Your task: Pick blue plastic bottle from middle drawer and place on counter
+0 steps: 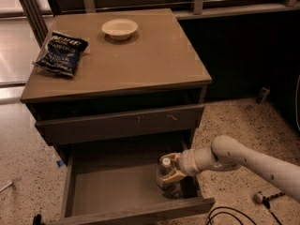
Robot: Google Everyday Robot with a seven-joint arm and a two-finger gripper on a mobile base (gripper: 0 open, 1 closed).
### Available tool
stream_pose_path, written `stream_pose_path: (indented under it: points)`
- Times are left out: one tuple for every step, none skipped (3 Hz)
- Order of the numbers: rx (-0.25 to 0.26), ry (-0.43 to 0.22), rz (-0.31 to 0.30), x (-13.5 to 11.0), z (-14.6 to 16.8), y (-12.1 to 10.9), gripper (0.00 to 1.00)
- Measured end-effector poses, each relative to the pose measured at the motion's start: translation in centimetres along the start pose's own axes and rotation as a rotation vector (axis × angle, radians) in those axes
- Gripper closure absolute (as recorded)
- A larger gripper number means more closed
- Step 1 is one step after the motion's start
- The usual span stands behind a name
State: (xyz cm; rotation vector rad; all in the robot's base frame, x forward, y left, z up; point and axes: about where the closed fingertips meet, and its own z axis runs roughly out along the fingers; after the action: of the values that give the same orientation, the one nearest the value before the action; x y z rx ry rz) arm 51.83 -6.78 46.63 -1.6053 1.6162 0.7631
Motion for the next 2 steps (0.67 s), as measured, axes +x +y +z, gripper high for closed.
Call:
stream_pose_path:
  points:
    - [0.000,0.000,0.000,-0.01,0.00,0.00,0.93]
    - [-0.002,-0.012,0.006,-0.98,-0.39,0.07,1.00]
